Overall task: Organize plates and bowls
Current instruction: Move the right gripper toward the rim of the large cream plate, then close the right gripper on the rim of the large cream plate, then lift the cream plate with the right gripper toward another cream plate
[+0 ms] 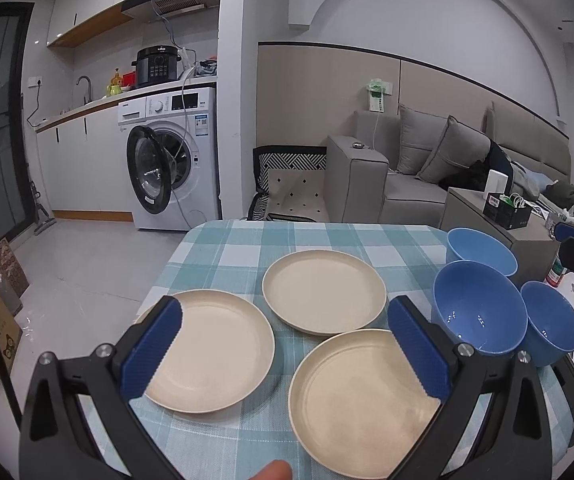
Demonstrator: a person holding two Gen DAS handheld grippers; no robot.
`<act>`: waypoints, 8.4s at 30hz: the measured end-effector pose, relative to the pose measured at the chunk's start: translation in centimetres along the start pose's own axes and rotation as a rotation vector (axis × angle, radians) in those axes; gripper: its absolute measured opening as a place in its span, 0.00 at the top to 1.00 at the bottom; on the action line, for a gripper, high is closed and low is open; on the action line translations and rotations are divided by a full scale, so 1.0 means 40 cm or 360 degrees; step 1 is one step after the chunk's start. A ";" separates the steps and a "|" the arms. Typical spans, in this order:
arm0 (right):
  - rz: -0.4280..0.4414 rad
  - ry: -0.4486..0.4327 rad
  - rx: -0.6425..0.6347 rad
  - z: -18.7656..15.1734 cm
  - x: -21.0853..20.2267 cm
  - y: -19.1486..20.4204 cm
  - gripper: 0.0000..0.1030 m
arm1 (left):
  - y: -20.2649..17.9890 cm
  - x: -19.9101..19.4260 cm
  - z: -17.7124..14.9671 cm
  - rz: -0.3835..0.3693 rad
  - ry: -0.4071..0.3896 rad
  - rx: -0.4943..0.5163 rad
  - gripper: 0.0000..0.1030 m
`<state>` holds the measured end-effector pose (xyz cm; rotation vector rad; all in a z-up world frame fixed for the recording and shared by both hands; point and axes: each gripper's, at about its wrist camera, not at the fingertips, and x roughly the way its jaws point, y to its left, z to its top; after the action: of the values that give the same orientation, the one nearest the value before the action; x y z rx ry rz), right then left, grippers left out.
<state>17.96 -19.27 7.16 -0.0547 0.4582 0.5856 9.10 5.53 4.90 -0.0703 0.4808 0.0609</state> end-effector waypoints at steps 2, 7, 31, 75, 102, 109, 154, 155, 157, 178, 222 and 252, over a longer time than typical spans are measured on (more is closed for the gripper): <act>0.0006 0.0015 0.0005 0.011 0.016 -0.004 0.00 | 0.003 0.013 0.006 0.0005 0.0003 0.0002 0.00; 0.0002 0.0045 -0.0025 0.037 0.056 -0.004 0.00 | 0.017 0.048 0.024 0.0017 0.0022 -0.0026 0.00; 0.0003 0.0292 -0.0005 0.136 0.300 -0.063 0.00 | 0.051 0.215 0.093 0.0044 0.0143 0.0008 0.00; -0.0025 0.0904 -0.0084 0.103 0.686 -0.123 0.00 | 0.076 0.513 0.055 -0.0006 0.0543 0.0006 0.00; -0.0048 0.1238 -0.0123 0.026 0.849 -0.136 0.29 | 0.074 0.620 0.018 -0.0137 0.0702 0.0026 0.41; -0.0056 0.1316 -0.0105 0.012 0.889 -0.145 0.34 | 0.066 0.644 0.006 -0.0159 0.0773 0.0045 0.45; -0.0154 0.1308 -0.0171 -0.031 0.890 -0.143 0.85 | 0.055 0.631 -0.015 -0.0157 0.0802 0.0066 0.74; -0.0155 0.1301 -0.0163 -0.028 0.888 -0.145 0.85 | 0.055 0.629 -0.013 -0.0159 0.0797 0.0063 0.74; -0.0159 0.1292 -0.0157 -0.023 0.882 -0.148 0.85 | 0.053 0.626 -0.010 -0.0157 0.0791 0.0064 0.74; -0.0152 0.1129 -0.0171 0.055 0.762 -0.103 0.85 | 0.054 0.507 0.041 -0.0124 0.0631 0.0064 0.74; -0.0168 0.0767 -0.0206 0.038 0.281 0.066 0.85 | 0.004 0.071 0.008 -0.0065 0.0296 0.0172 0.74; -0.0218 0.0825 -0.0164 -0.123 0.280 0.084 0.85 | 0.013 0.102 -0.127 -0.0102 0.0370 0.0143 0.74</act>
<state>22.40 -11.49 -1.84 -0.3392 0.9193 0.4557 10.35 5.78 -1.50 -0.0044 0.7123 -0.0322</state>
